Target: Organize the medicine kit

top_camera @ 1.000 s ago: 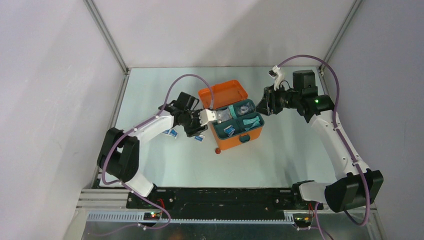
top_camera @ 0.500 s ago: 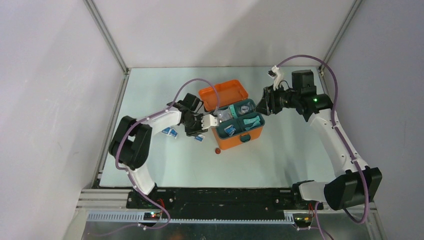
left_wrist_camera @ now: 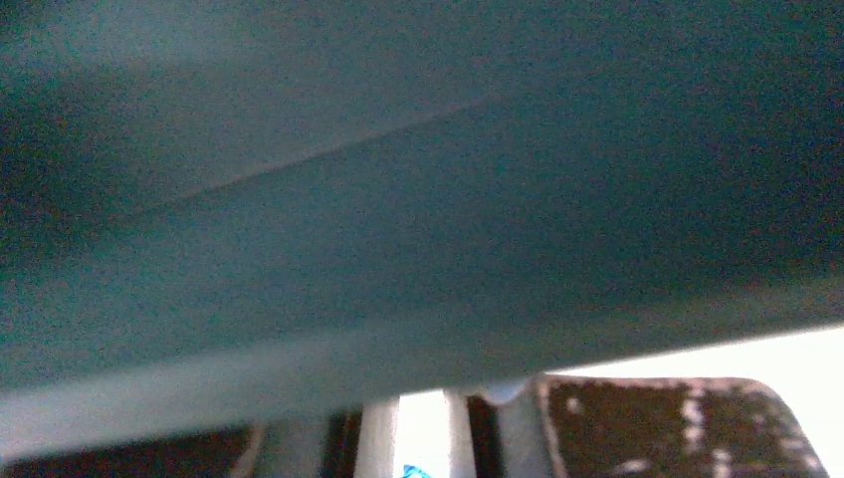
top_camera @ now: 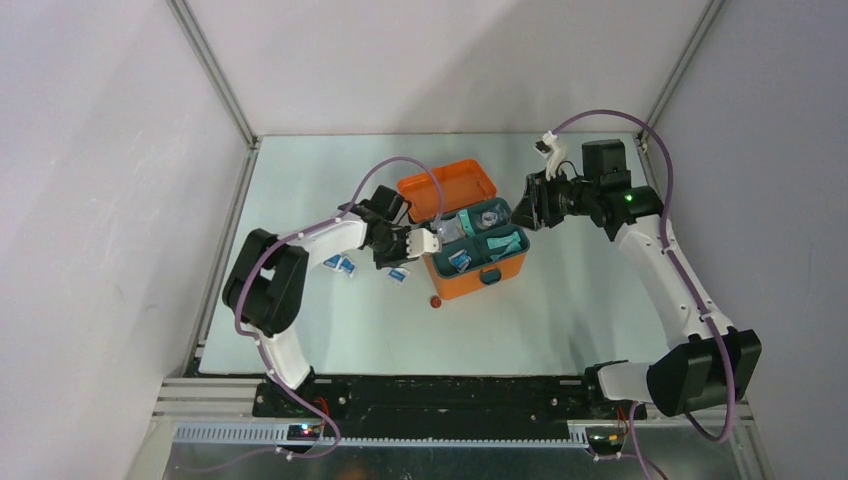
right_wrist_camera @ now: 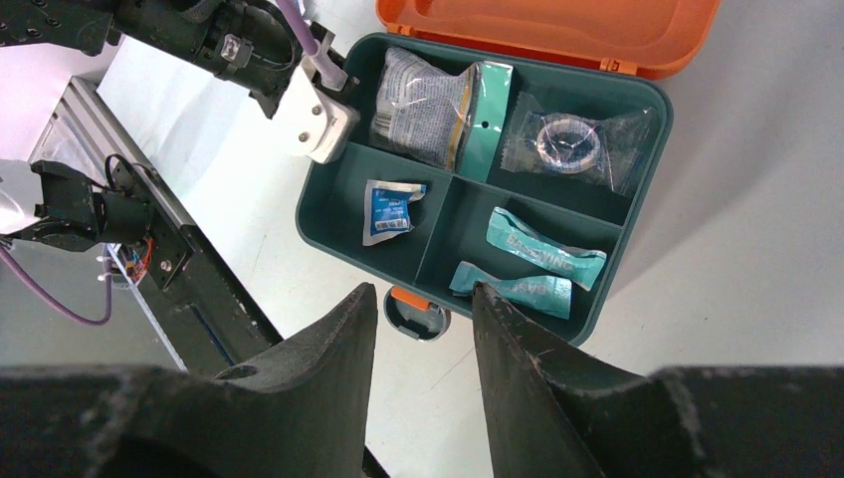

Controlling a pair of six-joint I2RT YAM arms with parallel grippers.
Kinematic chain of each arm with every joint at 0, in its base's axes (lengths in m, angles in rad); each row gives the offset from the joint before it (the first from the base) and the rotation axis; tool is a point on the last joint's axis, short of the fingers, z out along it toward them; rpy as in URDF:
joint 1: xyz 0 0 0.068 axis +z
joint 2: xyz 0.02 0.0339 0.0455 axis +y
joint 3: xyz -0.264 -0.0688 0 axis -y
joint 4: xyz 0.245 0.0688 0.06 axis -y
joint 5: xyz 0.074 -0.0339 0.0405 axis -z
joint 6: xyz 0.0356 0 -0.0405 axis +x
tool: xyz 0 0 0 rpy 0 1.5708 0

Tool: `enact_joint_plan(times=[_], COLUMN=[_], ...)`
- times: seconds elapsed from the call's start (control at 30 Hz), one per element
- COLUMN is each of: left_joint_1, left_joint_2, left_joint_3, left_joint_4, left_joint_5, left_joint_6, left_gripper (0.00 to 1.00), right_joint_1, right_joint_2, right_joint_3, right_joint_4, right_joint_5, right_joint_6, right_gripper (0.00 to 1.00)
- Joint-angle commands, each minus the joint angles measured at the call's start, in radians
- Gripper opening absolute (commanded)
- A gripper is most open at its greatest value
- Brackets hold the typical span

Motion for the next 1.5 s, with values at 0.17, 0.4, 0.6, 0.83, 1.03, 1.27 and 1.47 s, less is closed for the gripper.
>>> enact_joint_plan(times=[0.17, 0.4, 0.6, 0.83, 1.03, 1.27, 1.47], left_joint_1=[0.001, 0.006, 0.015, 0.042, 0.049, 0.049, 0.043], left_joint_2=[-0.071, -0.272, -0.338, -0.339, -0.276, -0.224, -0.132], left_joint_3=[-0.013, 0.062, 0.023, -0.134, -0.136, -0.132, -0.087], left_joint_4=[0.007, 0.038, 0.055, 0.152, 0.169, 0.166, 0.107], left_joint_5=[-0.049, 0.053, 0.039, 0.049, 0.061, 0.075, 0.088], left_joint_6=[-0.069, -0.236, -0.364, -0.479, -0.526, -0.319, -0.213], left_gripper=[0.37, 0.55, 0.6, 0.62, 0.62, 0.6, 0.5], right_joint_1=[0.001, 0.042, 0.067, 0.048, -0.078, -0.145, -0.124], right_joint_2=[0.006, 0.145, 0.306, 0.381, 0.467, 0.407, 0.294], right_joint_3=[0.001, 0.014, 0.087, 0.113, 0.122, 0.065, 0.055], right_joint_4=[0.029, 0.04, 0.007, 0.028, 0.033, 0.05, 0.069], right_joint_5=[-0.018, -0.005, 0.095, 0.153, 0.122, 0.057, -0.067], right_joint_6=[-0.023, -0.033, -0.042, 0.001, 0.125, 0.144, 0.123], right_gripper=[0.44, 0.44, 0.5, 0.5, 0.49, 0.49, 0.49])
